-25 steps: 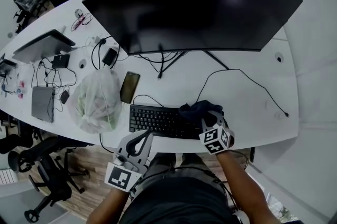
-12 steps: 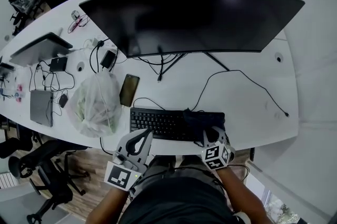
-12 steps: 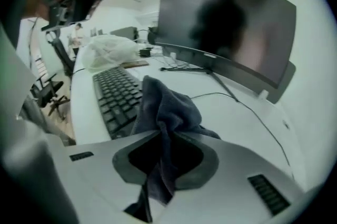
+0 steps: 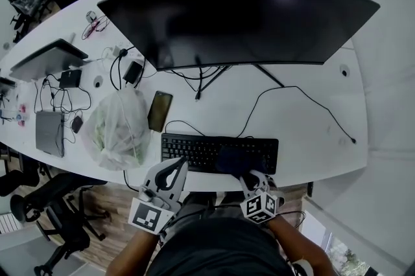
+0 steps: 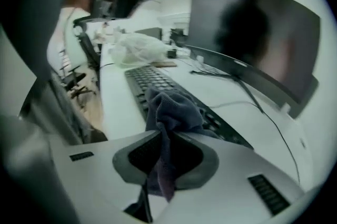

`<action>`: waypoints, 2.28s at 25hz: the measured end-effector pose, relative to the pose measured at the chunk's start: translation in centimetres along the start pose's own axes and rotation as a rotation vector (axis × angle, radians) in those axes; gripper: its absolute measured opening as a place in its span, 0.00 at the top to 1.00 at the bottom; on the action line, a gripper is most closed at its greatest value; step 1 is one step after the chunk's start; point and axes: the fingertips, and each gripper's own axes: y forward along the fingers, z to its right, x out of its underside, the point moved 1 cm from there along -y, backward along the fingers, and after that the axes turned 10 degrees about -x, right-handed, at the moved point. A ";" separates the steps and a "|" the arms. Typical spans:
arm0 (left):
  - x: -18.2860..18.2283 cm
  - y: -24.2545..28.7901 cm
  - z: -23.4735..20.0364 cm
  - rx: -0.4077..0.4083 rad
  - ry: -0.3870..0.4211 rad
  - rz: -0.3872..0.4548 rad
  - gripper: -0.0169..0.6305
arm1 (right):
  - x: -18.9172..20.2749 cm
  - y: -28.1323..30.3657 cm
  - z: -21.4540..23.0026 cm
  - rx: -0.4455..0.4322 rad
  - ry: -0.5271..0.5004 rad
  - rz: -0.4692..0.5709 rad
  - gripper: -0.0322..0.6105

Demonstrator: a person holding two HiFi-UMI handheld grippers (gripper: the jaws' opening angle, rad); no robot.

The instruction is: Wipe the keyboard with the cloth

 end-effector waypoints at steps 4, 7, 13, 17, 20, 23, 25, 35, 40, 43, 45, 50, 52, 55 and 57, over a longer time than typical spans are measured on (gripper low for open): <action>-0.2 -0.1 -0.3 0.007 0.002 0.005 0.97 | 0.6 -0.1 3.1 0.085 0.085 0.009 0.85; 0.1 -0.5 -1.1 -0.006 -0.007 0.008 0.97 | 0.8 -0.7 6.8 0.201 0.175 -0.008 0.85; 0.5 -0.7 -1.3 0.016 -0.017 0.001 0.97 | -4.5 3.8 0.2 -0.062 -0.125 0.025 0.85; 0.8 -0.6 -2.2 0.012 -0.024 0.006 0.97 | -5.7 4.0 7.1 0.090 0.049 0.016 0.85; 0.6 -0.8 -2.7 0.011 -0.030 0.015 0.97 | -7.6 5.2 1.6 -0.044 -0.106 0.016 0.85; 0.7 -0.8 -3.2 0.015 -0.032 0.008 0.97 | -7.8 6.0 -0.4 -0.095 -0.196 0.023 0.85; 0.9 -0.7 -3.7 0.011 -0.035 0.005 0.97 | -7.8 5.5 4.0 0.012 -0.090 0.027 0.85; 1.1 0.3 -5.1 0.012 -0.048 -0.007 0.97 | -8.0 5.3 3.2 -0.013 -0.222 0.015 0.86; 0.9 0.6 -5.6 0.010 -0.048 -0.008 0.97 | -7.9 4.7 1.8 -0.067 -0.155 0.004 0.86; 0.5 1.0 -5.6 0.023 -0.038 0.001 0.97 | -7.5 5.0 -2.8 -0.178 -0.264 0.018 0.86; 0.5 1.1 -5.8 0.025 -0.038 0.004 0.97 | -6.7 4.4 1.1 -0.057 -0.115 0.016 0.87; 0.9 0.7 -6.4 0.017 -0.045 -0.001 0.97 | -5.3 3.6 0.2 -0.044 -0.065 -0.013 0.87; 0.8 0.5 -6.4 0.022 -0.048 0.000 0.97 | -5.3 3.9 -3.4 -0.141 -0.174 -0.001 0.87; 0.9 0.5 -6.7 0.029 -0.049 0.001 0.97 | -4.6 3.4 1.1 -0.021 -0.013 -0.005 0.87; 1.1 0.3 -7.1 0.023 -0.053 0.002 0.97 | -4.5 3.2 3.4 0.062 0.070 -0.032 0.87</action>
